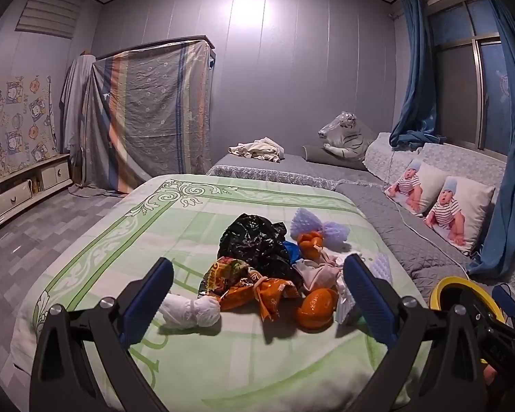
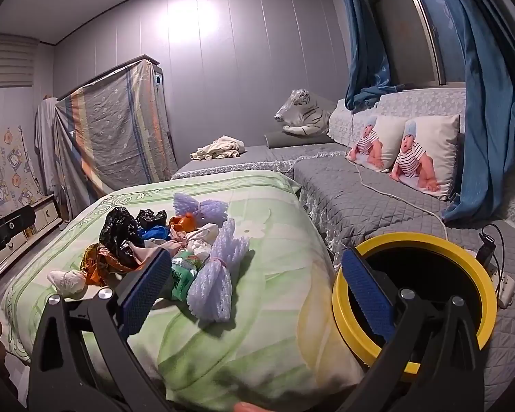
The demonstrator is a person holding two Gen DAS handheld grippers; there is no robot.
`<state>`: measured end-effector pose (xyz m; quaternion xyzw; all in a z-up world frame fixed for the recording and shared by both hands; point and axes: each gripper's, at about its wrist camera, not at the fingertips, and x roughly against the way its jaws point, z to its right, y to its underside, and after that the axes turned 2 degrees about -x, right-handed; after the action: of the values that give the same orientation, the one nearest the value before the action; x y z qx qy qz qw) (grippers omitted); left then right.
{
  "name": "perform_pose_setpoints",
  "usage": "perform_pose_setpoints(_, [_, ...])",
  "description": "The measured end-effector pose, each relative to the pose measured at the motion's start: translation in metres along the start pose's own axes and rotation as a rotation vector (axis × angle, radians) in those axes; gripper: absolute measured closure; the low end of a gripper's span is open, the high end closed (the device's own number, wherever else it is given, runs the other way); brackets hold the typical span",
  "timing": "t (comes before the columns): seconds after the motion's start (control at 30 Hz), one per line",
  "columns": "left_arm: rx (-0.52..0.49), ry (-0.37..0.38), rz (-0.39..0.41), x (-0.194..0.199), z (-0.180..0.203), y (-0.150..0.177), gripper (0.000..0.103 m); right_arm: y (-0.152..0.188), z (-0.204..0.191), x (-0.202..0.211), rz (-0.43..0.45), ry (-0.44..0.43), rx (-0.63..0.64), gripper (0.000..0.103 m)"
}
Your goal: Collect trash
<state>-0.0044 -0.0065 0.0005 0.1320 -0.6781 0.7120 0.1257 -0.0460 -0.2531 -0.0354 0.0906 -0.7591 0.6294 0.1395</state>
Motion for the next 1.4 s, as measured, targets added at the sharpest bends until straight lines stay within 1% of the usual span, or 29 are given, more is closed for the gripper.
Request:
perform_pose_setpoints(0.07, [0.002, -0.002, -0.006, -0.0006, -0.0012, -0.0013, 0.007, -0.0006, 0.0007, 0.0041, -0.001, -0.003, 0.000, 0.008])
perform_pose_setpoints(0.2, [0.001, 0.001, -0.016, -0.0022, -0.0024, 0.0004, 0.007, 0.0014, -0.0019, -0.0017, -0.003, -0.004, 0.000, 0.008])
perform_pose_setpoints(0.73, [-0.004, 0.005, -0.021, -0.0034, 0.0002, 0.0016, 0.007, 0.0017, -0.0018, -0.0029, -0.007, -0.008, -0.014, 0.008])
perform_pose_setpoints(1.4, [-0.005, 0.028, -0.025, -0.0037, 0.0020, 0.0019, 0.007, 0.0052, -0.0010, -0.0044, -0.012, -0.017, -0.016, 0.008])
